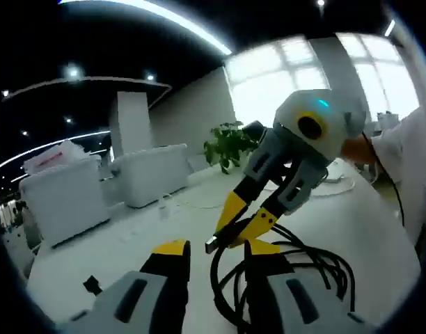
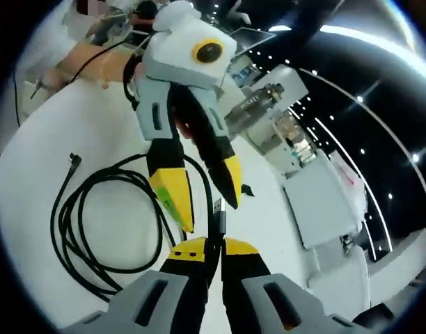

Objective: Coil the Type-C to USB data cable on the desktop and secure it with Velcro straps.

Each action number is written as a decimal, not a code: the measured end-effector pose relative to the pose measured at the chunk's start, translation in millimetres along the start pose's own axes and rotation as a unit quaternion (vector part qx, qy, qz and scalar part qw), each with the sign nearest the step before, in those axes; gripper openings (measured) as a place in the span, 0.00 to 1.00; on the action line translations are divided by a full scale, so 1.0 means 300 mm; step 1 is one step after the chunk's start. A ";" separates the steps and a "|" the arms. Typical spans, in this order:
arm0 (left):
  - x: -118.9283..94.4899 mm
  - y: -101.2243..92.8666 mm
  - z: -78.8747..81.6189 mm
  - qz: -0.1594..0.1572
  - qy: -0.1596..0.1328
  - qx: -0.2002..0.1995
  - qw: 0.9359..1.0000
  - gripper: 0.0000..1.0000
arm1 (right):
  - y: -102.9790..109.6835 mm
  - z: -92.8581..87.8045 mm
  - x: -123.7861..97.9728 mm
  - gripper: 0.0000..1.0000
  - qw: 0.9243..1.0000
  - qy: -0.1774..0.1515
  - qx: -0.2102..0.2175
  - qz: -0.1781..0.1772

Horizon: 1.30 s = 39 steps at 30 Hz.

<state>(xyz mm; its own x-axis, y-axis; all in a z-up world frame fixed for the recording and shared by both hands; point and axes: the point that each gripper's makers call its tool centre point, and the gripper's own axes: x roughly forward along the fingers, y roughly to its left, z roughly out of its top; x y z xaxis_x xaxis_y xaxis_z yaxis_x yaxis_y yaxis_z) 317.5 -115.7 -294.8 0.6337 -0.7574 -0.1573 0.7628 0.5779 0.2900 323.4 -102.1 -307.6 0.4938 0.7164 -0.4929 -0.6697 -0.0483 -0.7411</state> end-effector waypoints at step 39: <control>-0.094 0.031 -0.037 0.121 -0.009 0.031 0.992 0.09 | -0.074 -0.084 -0.018 0.04 0.983 -0.012 0.134 -0.123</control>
<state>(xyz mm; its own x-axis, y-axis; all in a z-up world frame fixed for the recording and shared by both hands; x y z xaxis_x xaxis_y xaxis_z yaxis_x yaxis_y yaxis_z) 308.1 -85.6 -298.3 0.7944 -0.6045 -0.0597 0.5793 0.7243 0.3740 349.6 -122.6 -300.0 0.6484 0.6997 -0.3000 -0.6553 0.3124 -0.6877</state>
